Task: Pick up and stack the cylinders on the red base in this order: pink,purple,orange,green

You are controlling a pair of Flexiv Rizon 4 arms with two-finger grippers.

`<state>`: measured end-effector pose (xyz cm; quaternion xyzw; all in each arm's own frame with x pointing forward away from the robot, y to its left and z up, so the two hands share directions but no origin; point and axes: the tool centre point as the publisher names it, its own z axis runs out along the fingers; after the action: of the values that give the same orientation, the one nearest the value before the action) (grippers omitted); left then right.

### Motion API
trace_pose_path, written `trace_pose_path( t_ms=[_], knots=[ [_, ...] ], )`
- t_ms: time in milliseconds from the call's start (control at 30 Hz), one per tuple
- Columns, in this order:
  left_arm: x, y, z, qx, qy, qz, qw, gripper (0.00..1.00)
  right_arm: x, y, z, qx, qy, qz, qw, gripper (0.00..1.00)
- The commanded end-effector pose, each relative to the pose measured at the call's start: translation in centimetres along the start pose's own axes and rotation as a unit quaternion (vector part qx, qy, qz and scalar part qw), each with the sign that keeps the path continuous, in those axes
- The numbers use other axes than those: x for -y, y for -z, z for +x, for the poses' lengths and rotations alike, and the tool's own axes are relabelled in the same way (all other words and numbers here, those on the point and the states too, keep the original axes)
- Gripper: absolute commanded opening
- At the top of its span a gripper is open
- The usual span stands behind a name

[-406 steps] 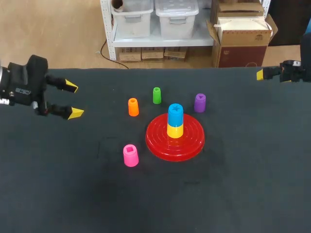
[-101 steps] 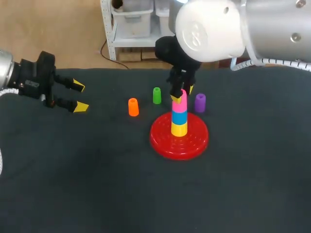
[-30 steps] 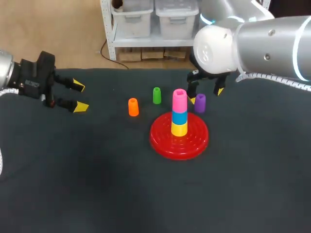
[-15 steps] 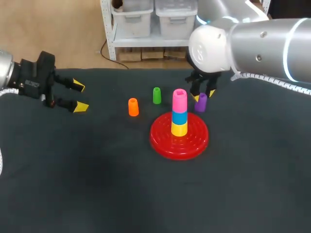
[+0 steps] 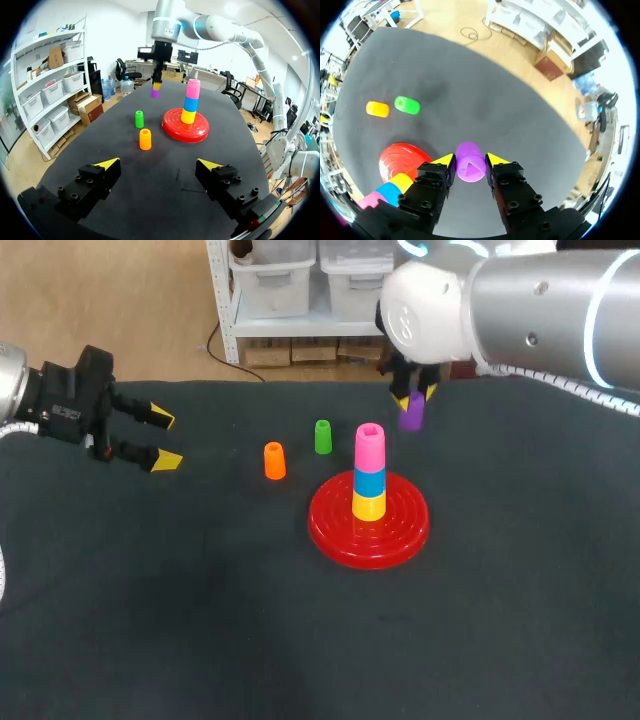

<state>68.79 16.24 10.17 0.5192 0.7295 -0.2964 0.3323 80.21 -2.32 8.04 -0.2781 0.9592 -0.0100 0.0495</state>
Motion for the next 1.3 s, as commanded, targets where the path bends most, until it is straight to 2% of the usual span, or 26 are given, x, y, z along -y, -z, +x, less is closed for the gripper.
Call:
trace_pose_path(
  t_ms=[33, 167, 267, 567, 667, 1000, 1300],
  knots=[
    [0.1, 0.0, 0.1, 0.002, -0.001, -0.002, 1.000, 1.00, -2.0, 5.0, 1.9, 0.056, 0.023, 0.037, 0.997, 0.00],
    [0.1, 0.0, 0.1, 0.002, -0.001, -0.002, 1.000, 1.00, -3.6, 7.9, 1.5, 0.063, 0.067, 0.040, 0.995, 0.00],
    [0.1, 0.0, 0.1, 0.002, -0.001, -0.002, 1.000, 1.00, -4.8, 9.9, 1.7, 0.062, 0.096, 0.024, 0.993, 0.00],
    [0.1, 0.0, 0.1, 0.002, -0.001, -0.002, 1.000, 1.00, -7.4, 14.6, 4.2, 0.049, 0.155, -0.014, 0.987, 0.00],
    [0.1, 0.0, 0.1, 0.002, -0.001, -0.002, 1.000, 1.00, -8.7, 14.7, 5.0, 0.034, 0.175, -0.017, 0.984, 0.00],
    [0.1, 0.0, 0.1, 0.002, -0.001, -0.002, 1.000, 1.00, -13.3, 12.5, 6.8, 0.013, 0.207, -0.040, 0.977, 0.00],
    [0.1, 0.0, 0.1, 0.002, -0.001, -0.002, 1.000, 1.00, -14.3, 11.2, 7.8, -0.006, 0.205, -0.028, 0.978, 0.00]
  ],
)
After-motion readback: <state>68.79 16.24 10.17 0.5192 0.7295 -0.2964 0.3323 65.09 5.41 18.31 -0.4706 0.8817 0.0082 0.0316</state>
